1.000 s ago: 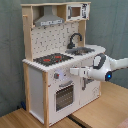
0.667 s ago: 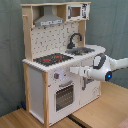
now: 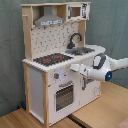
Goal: Play with the kitchen
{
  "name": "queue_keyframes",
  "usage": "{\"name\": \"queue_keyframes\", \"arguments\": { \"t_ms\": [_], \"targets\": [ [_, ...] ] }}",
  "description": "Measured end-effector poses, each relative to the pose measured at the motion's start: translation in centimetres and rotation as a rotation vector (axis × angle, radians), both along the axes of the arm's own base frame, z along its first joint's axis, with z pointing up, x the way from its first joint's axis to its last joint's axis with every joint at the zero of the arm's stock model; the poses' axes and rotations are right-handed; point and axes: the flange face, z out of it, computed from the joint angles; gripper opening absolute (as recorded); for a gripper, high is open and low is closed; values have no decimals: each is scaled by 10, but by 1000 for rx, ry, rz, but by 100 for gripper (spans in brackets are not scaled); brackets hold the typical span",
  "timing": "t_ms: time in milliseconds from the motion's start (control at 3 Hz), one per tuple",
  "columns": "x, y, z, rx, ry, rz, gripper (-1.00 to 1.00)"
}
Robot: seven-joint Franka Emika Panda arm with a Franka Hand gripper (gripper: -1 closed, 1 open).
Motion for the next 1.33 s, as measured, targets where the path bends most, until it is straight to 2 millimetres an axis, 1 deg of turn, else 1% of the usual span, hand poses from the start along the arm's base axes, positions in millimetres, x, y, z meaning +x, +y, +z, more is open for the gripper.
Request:
{"name": "queue_keyframes", "arguments": {
  "t_ms": [1333],
  "targets": [
    [0,1,0,407,-25,-61,-100]
  ]
}}
